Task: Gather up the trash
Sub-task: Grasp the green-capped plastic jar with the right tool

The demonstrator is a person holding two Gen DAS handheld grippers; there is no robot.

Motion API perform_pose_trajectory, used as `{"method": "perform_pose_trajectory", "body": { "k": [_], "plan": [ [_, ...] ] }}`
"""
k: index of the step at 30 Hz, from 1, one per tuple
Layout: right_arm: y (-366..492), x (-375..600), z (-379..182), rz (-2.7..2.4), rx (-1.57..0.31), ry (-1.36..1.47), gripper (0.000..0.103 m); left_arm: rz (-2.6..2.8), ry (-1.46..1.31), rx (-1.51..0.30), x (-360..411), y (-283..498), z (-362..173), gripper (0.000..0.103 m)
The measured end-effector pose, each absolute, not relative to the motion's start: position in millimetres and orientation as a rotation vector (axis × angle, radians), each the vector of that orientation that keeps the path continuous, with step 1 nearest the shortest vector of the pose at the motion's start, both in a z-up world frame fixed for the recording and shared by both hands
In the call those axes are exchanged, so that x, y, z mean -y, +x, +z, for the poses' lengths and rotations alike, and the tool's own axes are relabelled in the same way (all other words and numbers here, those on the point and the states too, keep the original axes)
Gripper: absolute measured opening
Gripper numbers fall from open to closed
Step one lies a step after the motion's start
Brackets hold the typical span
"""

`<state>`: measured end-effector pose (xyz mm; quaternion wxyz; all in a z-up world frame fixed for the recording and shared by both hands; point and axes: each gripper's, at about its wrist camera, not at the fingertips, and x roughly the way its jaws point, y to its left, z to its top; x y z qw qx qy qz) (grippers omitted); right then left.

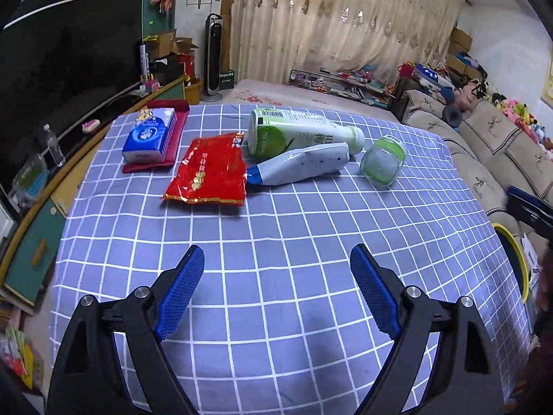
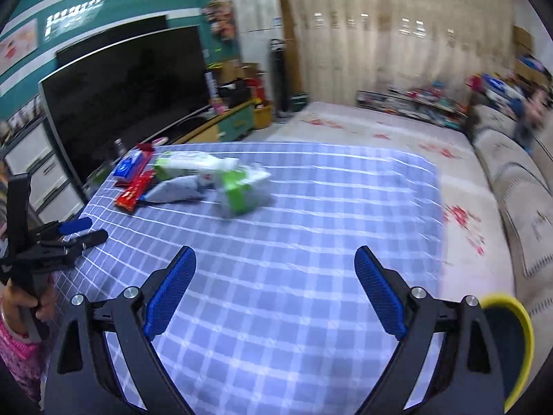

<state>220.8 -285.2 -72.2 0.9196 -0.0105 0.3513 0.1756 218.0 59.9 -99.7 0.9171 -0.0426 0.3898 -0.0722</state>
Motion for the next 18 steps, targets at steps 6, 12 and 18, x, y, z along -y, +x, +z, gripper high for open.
{"method": "perform_pose_trajectory", "body": {
  "k": [6,12,18],
  "plan": [
    [277,249,-93,0.45,-0.741,-0.068,0.088,-0.172,-0.101,-0.818,-57,222,-108,0.087],
    [320,229,-113,0.48,-0.756,-0.121,0.091,-0.153,-0.088,-0.837,-54,225,-116,0.087],
    [343,218,-127,0.503,-0.782,-0.145,0.092,-0.162,-0.076,-0.842,-49,227,-120,0.087]
  ]
}}
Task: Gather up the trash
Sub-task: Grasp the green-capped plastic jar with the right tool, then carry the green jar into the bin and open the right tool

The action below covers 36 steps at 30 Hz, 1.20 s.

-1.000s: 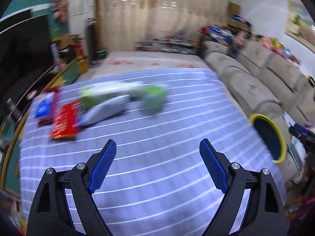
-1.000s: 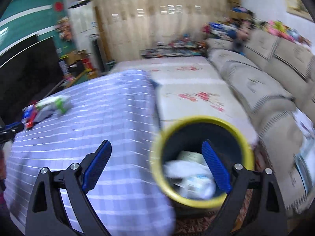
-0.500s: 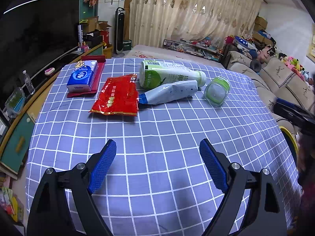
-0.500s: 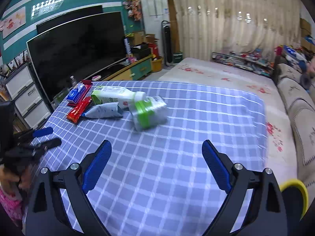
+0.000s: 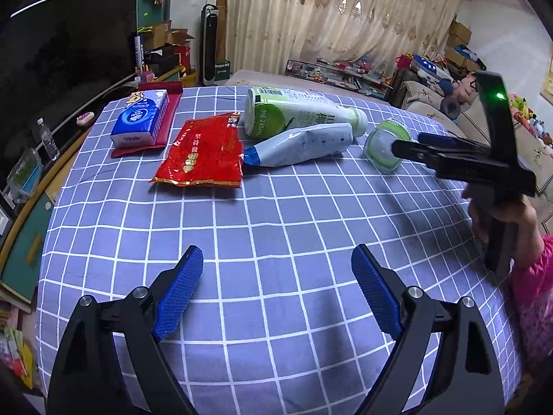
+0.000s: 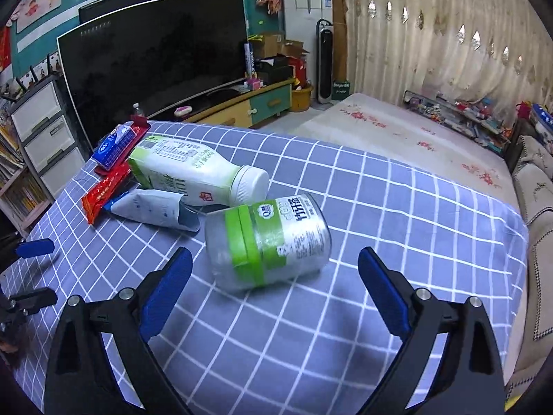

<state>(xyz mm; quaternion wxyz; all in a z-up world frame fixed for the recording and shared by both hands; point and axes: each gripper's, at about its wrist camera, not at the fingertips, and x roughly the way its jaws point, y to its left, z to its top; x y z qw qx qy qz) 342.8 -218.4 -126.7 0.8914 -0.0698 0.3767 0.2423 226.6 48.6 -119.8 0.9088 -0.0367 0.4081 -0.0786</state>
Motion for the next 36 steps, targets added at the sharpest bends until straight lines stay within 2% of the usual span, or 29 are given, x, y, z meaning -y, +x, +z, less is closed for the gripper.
{"method": "perform_pose_trajectory", "body": {
  "k": [8,9,10,17,25,36],
  "plan": [
    [365,212,-133,0.536,-0.822,-0.115,0.091,-0.182,-0.072,-0.842,-44,226,-121,0.087],
    [366,211,-133,0.534,-0.824,-0.123,0.078,-0.185,-0.069,-0.844,-44,226,-121,0.087],
    [367,209,-134,0.535,-0.831,-0.13,0.072,-0.187,-0.067,-0.844,-43,226,-121,0.087],
    [344,206,-130,0.498,-0.852,-0.142,0.072,-0.201,-0.061,-0.836,-40,223,-120,0.087],
    [274,245,-104,0.452,-0.821,-0.092,0.072,-0.216,-0.064,-0.824,-39,216,-116,0.087],
    [164,418,-100,0.017,-0.806,0.112,0.072,-0.228,-0.06,-0.819,-37,211,-113,0.088]
  ]
}}
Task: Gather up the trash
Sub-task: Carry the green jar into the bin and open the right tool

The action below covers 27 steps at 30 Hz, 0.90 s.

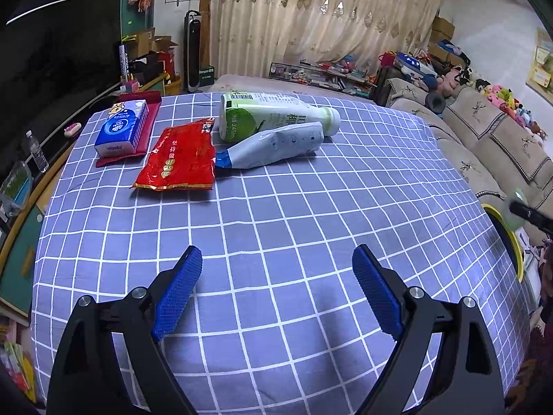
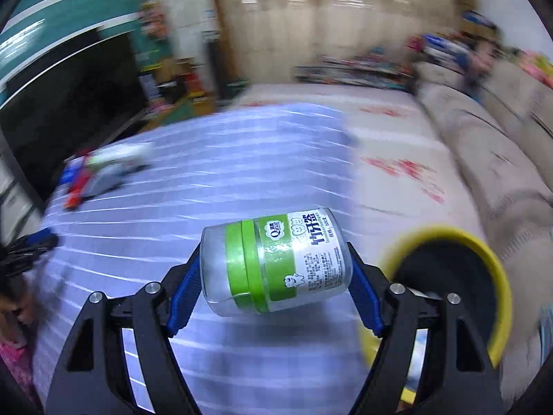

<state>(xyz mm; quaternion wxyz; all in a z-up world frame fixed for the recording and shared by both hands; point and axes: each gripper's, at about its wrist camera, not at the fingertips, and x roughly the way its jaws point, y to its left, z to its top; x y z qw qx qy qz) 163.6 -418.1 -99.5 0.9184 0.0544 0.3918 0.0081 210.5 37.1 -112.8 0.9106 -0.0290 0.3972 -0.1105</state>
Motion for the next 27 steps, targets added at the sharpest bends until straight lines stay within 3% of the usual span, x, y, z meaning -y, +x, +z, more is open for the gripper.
{"method": "perform_pose_trajectory", "body": {
  "k": [9,16,18,27],
  "plan": [
    [134,530,-164,-0.309,-0.945,0.225,0.072,-0.233,-0.047,-0.826,-34,212,-114,0.089],
    [141,543,-200,-0.363,-1.026,0.245,0.074,-0.232,-0.044,-0.831,-33,215,-116,0.092],
    [146,540,-201,-0.379,-1.026,0.234,0.084,-0.233,-0.041,-0.831,-33,215,-116,0.092],
    [142,526,-175,-0.383,-0.941,0.191,0.084,-0.236,-0.015,-0.85,-24,217,-119,0.092]
  ]
}}
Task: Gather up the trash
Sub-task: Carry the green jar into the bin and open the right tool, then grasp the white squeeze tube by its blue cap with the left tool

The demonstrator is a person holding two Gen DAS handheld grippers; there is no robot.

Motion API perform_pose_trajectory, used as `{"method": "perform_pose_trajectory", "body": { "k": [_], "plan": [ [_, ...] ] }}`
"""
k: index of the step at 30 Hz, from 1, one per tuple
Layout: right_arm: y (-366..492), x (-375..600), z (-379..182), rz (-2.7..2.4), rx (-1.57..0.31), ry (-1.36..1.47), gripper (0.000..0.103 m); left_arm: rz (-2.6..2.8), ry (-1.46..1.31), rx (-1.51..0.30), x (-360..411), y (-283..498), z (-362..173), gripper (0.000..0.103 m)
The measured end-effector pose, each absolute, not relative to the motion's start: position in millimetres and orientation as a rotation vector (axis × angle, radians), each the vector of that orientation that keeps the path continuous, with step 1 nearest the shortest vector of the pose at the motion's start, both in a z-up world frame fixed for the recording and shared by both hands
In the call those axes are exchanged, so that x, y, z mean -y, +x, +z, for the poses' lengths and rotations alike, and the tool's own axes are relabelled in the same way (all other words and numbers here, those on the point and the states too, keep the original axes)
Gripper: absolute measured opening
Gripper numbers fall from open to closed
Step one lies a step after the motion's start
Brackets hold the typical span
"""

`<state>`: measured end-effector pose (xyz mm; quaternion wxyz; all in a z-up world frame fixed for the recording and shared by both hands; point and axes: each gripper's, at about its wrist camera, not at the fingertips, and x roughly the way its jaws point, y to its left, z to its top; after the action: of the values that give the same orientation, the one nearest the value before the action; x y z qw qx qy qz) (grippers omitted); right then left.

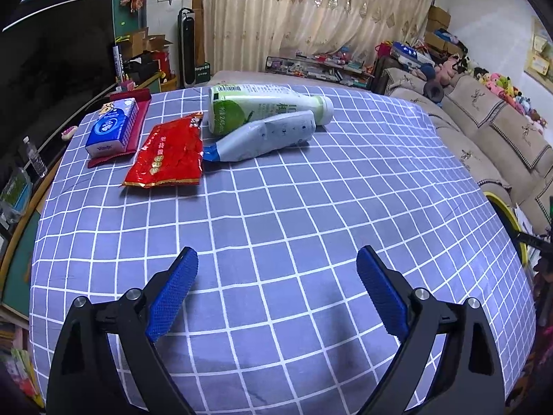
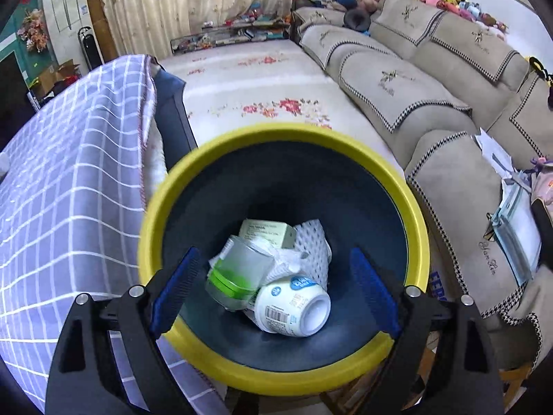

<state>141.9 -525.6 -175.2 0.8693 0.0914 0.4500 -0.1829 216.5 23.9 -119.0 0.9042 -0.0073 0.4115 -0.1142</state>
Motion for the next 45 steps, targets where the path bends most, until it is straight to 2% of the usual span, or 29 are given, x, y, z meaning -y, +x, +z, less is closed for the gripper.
{"method": "perform_pose_trajectory", "body": {
  "k": [11,29,37,41,45],
  "plan": [
    [147,516,-156,-0.305,-0.88,0.211,0.085,-0.247,0.069,-0.853,-11,241,-93,0.092],
    [149,510,-159,-0.262,-0.884,0.222,0.086,-0.338,0.097,-0.857,-7,347,-110,0.091],
    [158,504,-165,-0.241,-0.901,0.211,0.086,-0.35,0.153,-0.917,1,367,-125,0.081],
    [157,507,-166,-0.243,-0.9,0.219,0.086,-0.362,0.153,-0.93,2,371,-128,0.081],
    [156,510,-167,-0.246,-0.903,0.226,0.086,-0.396,0.169,-0.957,12,374,-132,0.064]
  ]
}}
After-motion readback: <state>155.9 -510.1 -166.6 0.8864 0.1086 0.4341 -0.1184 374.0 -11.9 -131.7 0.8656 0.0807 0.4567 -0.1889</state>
